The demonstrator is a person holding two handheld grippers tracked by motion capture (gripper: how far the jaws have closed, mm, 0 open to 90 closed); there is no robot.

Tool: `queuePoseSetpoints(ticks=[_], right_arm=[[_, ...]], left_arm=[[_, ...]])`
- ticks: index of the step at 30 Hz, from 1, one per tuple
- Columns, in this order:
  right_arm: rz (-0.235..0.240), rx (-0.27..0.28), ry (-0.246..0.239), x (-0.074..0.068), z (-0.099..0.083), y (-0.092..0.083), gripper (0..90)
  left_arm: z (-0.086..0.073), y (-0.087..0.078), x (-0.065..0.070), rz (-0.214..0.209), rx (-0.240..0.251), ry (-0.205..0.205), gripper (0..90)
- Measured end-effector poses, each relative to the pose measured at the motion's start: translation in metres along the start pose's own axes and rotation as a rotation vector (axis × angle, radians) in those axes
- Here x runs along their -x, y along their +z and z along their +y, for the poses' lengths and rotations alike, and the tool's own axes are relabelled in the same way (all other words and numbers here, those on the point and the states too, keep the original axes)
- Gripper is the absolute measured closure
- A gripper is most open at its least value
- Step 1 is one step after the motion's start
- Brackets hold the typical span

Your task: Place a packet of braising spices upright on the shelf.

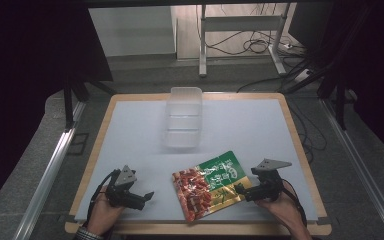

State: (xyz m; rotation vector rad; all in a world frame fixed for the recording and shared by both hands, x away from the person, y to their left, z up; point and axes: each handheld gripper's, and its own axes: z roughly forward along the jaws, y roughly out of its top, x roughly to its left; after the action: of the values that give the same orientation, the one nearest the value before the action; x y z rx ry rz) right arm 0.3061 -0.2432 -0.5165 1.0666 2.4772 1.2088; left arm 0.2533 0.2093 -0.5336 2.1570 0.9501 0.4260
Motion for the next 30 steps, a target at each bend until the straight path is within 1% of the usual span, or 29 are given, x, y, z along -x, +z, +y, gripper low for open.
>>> queuePoseSetpoints(ticks=[1,2,4,6,11,14,15,17,18,21,22,23,24,25,29,30], right_arm=[[0.010,-0.001,0.002,0.000,0.000,0.001,2.8],[0.010,-0.001,0.002,0.000,0.000,0.001,2.8],[0.009,-0.016,-0.003,-0.001,0.003,0.004,6.1],[0.015,-0.029,0.005,-0.001,0.005,0.006,8.1],[0.038,-0.083,0.026,0.004,0.007,0.014,13.7],[0.048,-0.088,0.029,0.003,0.009,0.017,15.9],[0.065,-0.096,0.023,0.002,0.013,0.019,17.7],[0.080,-0.092,0.016,0.000,0.015,0.021,19.3],[0.080,-0.085,0.012,-0.002,0.017,0.022,20.7],[0.068,-0.080,-0.029,-0.006,0.023,0.025,26.5],[0.068,-0.080,-0.029,-0.006,0.023,0.025,26.5],[0.057,-0.078,-0.044,-0.007,0.025,0.027,29.0],[0.047,-0.080,-0.065,-0.008,0.029,0.029,34.9],[0.041,-0.082,-0.071,-0.008,0.030,0.030,38.4],[0.029,-0.083,-0.100,-0.011,0.036,0.032,57.3],[0.012,-0.087,-0.112,-0.012,0.037,0.032,61.7]], left_arm=[[0.000,0.000,0.000,0.001,-0.004,0.005,0.0],[0.000,0.000,0.000,0.001,-0.004,0.005,0.0],[0.000,0.000,0.000,-0.001,-0.005,0.005,0.0],[0.000,0.000,0.000,0.001,-0.007,0.007,0.0],[0.000,0.001,0.000,0.002,-0.008,0.008,0.0],[0.000,0.001,0.001,0.003,-0.008,0.009,0.0],[0.000,0.001,0.001,0.003,-0.009,0.010,0.0],[0.000,0.001,0.001,0.003,-0.009,0.010,0.0],[0.000,0.001,0.001,0.003,-0.010,0.010,0.0],[0.000,0.001,0.001,0.004,-0.011,0.011,0.0],[0.000,0.001,0.001,0.004,-0.011,0.012,0.0],[0.000,0.001,0.001,0.004,-0.011,0.012,0.0],[0.000,0.001,0.001,0.004,-0.011,0.012,0.0],[0.000,0.001,0.001,0.004,-0.011,0.012,0.0],[0.000,0.001,0.001,0.004,-0.012,0.013,0.1],[0.000,0.001,0.001,0.004,-0.013,0.013,0.0]])
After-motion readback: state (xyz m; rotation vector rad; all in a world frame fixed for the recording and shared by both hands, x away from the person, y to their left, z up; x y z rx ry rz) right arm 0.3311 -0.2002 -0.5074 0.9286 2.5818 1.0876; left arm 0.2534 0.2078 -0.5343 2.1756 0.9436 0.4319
